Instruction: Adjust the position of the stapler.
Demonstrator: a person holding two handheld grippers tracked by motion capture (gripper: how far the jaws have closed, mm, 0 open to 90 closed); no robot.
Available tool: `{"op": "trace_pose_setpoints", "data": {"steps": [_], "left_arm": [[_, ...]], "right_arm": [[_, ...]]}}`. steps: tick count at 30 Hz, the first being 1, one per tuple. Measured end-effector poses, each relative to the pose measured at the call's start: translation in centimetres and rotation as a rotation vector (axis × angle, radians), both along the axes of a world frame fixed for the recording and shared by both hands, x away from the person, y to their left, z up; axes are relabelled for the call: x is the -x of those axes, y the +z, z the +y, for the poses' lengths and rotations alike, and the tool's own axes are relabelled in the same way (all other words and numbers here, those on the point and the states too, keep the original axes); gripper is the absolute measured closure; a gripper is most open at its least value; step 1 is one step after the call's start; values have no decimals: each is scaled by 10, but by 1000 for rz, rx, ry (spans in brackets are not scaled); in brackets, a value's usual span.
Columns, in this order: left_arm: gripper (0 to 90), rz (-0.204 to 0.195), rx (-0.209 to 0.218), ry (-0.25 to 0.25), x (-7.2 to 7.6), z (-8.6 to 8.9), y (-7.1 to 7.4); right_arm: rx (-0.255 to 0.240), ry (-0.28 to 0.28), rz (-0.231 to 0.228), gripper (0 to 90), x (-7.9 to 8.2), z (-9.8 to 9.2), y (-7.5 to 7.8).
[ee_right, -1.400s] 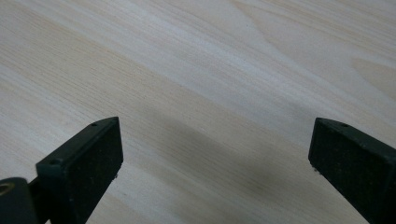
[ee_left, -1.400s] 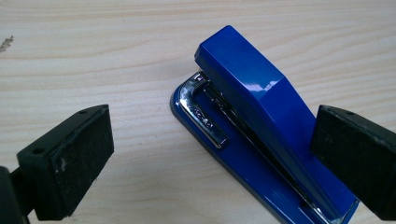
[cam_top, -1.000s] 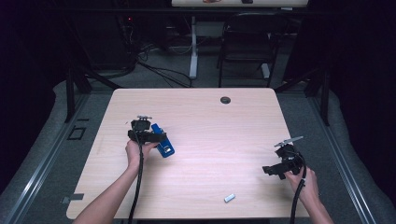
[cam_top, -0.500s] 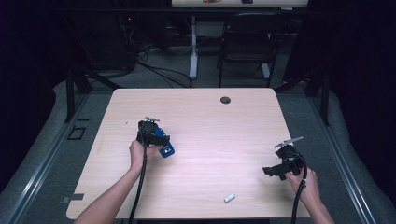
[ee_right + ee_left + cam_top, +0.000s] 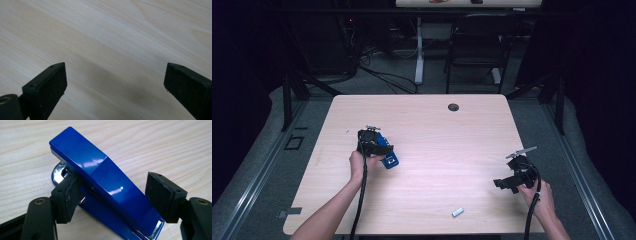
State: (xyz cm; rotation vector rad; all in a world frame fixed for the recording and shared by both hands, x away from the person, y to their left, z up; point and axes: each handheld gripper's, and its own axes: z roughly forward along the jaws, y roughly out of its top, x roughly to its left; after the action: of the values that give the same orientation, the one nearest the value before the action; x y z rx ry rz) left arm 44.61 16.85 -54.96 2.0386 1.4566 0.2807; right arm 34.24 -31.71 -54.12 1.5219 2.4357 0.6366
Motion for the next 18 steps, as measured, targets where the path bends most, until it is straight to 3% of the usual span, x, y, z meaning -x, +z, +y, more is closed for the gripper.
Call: {"op": "trace_pose_setpoints", "data": {"steps": [16,18], "left_arm": [[296,31,-39,-36,-1,-3,3],[295,49,-44,-47,-1,-4,3]], "right_arm": [[4,3,6,53,1,0,0],[5,1,6,56,1,0,0]]}}
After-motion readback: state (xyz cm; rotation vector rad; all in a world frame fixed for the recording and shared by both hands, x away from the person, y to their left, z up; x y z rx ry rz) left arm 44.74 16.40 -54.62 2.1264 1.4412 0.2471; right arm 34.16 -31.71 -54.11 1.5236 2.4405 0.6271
